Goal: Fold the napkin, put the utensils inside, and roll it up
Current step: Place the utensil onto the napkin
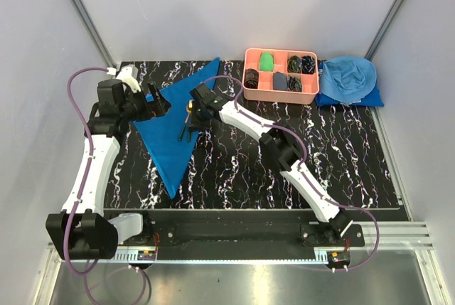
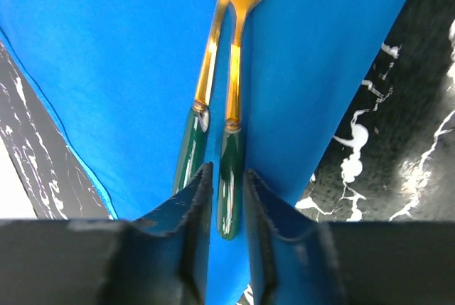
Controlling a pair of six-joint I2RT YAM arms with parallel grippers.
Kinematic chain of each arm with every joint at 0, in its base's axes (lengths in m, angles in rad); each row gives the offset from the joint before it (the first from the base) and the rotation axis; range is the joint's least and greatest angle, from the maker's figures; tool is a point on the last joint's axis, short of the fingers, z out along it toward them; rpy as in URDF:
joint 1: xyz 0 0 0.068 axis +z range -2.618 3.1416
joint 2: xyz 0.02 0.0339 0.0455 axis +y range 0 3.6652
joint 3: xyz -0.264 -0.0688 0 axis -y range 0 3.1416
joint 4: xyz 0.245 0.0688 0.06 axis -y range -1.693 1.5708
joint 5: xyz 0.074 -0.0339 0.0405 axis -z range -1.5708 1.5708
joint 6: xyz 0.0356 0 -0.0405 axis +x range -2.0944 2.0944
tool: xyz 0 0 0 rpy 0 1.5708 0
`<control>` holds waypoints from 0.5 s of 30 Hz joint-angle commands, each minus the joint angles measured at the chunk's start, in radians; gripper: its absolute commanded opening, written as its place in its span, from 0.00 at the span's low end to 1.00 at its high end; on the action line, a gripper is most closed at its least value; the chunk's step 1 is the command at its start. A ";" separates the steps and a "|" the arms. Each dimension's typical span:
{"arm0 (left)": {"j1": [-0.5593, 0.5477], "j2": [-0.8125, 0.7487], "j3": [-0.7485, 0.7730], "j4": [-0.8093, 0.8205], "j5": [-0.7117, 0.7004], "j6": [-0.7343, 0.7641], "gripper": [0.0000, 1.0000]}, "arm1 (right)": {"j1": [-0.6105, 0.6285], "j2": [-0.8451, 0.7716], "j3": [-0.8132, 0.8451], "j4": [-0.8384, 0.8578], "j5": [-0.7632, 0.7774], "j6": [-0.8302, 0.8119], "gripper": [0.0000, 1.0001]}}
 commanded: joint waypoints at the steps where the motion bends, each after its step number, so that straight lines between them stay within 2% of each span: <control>1: 0.008 -0.001 -0.008 0.057 0.019 -0.001 0.99 | -0.008 0.001 0.066 -0.003 -0.016 -0.050 0.35; 8: 0.008 -0.001 -0.020 0.063 0.010 -0.013 0.99 | -0.008 -0.141 0.046 0.002 -0.080 -0.196 0.51; 11: 0.008 -0.007 -0.038 0.083 0.000 -0.030 0.99 | -0.009 -0.256 -0.072 0.002 -0.066 -0.260 0.56; 15: 0.007 -0.010 -0.071 0.110 -0.002 -0.062 0.99 | -0.022 -0.390 -0.311 0.033 -0.086 -0.271 0.55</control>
